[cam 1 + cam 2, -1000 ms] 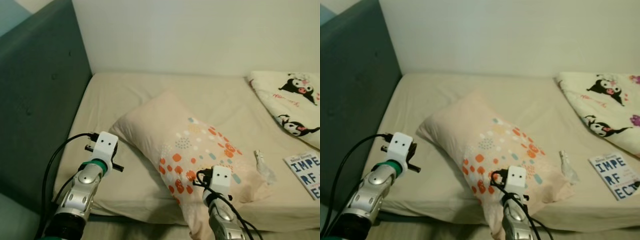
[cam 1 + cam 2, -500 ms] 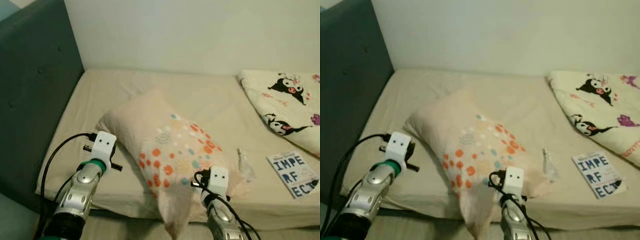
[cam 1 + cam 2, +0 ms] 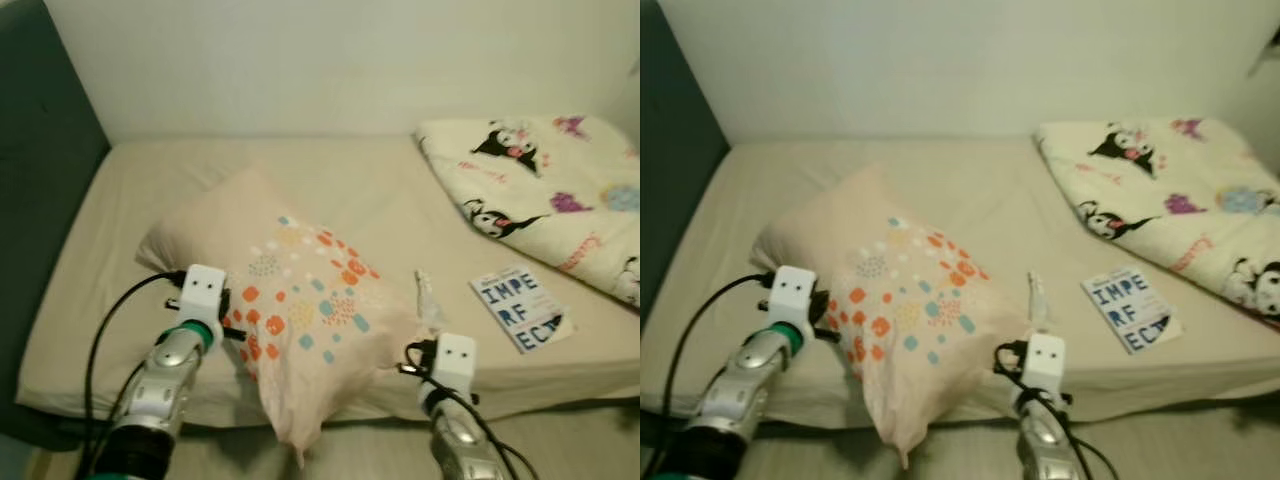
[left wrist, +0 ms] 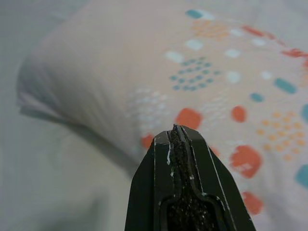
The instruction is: Clean up the room
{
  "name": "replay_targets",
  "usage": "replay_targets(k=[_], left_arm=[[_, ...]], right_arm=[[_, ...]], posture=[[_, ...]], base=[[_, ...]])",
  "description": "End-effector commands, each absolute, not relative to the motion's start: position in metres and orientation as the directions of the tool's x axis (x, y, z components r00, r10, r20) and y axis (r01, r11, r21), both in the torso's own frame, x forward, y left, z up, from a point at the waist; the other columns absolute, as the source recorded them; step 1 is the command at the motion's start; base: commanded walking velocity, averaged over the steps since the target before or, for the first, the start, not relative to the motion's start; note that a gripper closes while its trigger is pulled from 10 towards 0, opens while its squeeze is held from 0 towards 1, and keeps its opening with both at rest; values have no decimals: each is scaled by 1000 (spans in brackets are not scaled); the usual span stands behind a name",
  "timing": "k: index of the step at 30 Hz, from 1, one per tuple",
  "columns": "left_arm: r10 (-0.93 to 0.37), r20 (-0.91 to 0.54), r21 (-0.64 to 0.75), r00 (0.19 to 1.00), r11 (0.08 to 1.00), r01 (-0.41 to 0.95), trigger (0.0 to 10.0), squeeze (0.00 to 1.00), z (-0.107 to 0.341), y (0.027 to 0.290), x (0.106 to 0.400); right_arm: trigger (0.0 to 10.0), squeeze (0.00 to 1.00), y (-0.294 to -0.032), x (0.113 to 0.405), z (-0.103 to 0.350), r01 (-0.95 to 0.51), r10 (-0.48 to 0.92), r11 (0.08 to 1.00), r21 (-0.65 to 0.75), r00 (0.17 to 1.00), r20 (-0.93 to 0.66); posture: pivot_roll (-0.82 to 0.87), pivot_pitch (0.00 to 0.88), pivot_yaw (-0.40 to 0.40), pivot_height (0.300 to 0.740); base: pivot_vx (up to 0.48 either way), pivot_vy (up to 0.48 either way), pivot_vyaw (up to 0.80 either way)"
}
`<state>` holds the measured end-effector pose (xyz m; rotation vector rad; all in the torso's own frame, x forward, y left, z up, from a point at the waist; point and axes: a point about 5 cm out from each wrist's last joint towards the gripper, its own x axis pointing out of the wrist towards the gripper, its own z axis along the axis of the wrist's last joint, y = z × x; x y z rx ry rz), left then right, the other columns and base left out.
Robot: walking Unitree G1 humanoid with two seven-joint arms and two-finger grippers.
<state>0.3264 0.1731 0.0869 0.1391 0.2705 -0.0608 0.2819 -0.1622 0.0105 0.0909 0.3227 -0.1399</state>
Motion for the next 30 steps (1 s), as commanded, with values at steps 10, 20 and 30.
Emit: replay_targets(k=[10, 20, 30], left_arm=[[-29, -285, 173, 958, 982, 81, 10000, 0, 81, 179, 323], [-43, -287, 166, 957, 982, 94, 10000, 0, 76, 171, 317], [-31, -281, 186, 959, 979, 86, 10000, 0, 76, 177, 315]], right_arm=[[10000, 0, -162, 284, 10, 150, -112, 985, 90, 936, -333], [10000, 0, -160, 296, 21, 144, -101, 982, 121, 948, -303], [10000, 0, -158, 296, 20, 131, -88, 984, 124, 948, -304]], posture=[[172, 45, 41, 740], [172, 51, 23, 705], [176, 50, 23, 670]], base=[[0, 0, 0], [0, 0, 0], [0, 0, 0]])
